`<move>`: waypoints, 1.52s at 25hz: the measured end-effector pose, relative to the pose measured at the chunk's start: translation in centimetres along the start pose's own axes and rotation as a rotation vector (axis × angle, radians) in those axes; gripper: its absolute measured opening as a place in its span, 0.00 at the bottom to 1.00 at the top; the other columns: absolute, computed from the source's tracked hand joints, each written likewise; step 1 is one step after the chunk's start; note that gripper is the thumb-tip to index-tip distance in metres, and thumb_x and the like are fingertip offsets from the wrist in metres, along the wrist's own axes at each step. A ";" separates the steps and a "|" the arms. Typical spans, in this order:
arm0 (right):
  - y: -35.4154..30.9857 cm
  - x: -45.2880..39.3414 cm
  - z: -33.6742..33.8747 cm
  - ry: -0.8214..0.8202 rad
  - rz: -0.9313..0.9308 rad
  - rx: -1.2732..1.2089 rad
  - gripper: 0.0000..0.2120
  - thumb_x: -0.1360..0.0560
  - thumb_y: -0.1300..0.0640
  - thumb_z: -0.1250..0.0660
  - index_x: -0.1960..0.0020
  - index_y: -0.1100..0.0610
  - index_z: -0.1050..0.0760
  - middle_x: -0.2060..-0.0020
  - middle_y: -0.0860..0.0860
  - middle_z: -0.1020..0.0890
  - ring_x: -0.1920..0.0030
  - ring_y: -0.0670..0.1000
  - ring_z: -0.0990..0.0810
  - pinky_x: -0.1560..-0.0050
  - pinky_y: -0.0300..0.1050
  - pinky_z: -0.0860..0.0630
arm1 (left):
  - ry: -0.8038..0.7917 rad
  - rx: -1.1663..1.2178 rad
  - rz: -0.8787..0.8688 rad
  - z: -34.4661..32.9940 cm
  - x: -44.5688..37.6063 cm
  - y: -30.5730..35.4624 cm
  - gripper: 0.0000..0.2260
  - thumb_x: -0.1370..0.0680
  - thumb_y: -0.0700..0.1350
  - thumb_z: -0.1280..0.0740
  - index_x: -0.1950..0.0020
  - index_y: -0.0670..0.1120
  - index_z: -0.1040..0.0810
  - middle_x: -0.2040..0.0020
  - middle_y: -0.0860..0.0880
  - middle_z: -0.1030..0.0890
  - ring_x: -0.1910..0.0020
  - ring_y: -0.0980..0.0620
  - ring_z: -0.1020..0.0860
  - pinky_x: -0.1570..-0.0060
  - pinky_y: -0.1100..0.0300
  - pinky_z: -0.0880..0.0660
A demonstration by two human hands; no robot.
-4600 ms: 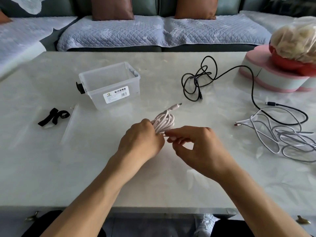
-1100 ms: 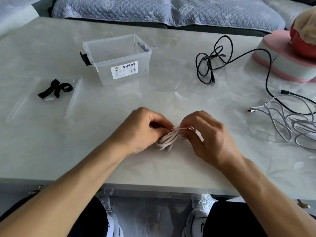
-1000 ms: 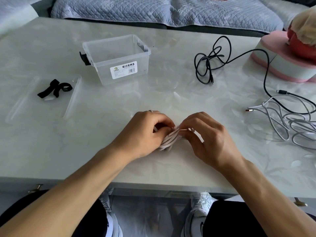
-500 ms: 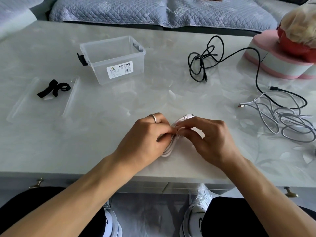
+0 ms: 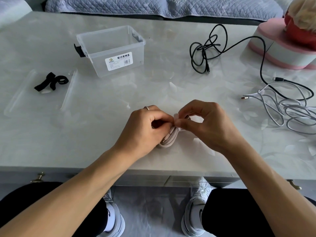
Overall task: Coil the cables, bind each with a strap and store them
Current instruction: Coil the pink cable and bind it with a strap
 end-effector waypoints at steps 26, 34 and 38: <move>-1.6 2.0 -0.4 0.085 0.263 0.344 0.04 0.31 0.55 0.29 0.60 0.56 0.19 0.59 0.49 0.15 0.54 0.52 0.17 0.56 0.53 0.21 | -0.011 0.032 0.049 -0.5 0.0 0.2 0.07 0.27 0.39 0.26 0.55 0.51 0.13 0.62 0.54 0.21 0.60 0.57 0.20 0.59 0.69 0.27; -2.3 2.5 -1.7 0.115 0.467 0.561 0.06 0.26 0.63 0.36 0.61 0.65 0.24 0.64 0.57 0.20 0.64 0.62 0.22 0.67 0.55 0.24 | -0.055 -0.269 -0.359 0.0 -0.2 2.7 0.14 0.27 0.40 0.28 0.42 0.47 0.17 0.56 0.52 0.16 0.58 0.56 0.19 0.55 0.63 0.23; -1.9 3.3 -1.7 0.143 0.513 0.626 0.04 0.25 0.66 0.36 0.54 0.65 0.23 0.58 0.59 0.20 0.66 0.63 0.22 0.73 0.53 0.25 | -0.042 -0.356 -0.469 -0.6 -0.2 3.3 0.07 0.27 0.40 0.28 0.50 0.44 0.16 0.59 0.49 0.17 0.62 0.54 0.21 0.59 0.62 0.25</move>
Point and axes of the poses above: each hand's wrist, its own x-axis away from the middle knuckle, its own z-axis out of the back of the hand, y = z × x, the point moved 7 cm from there along -x, towards the middle knuckle
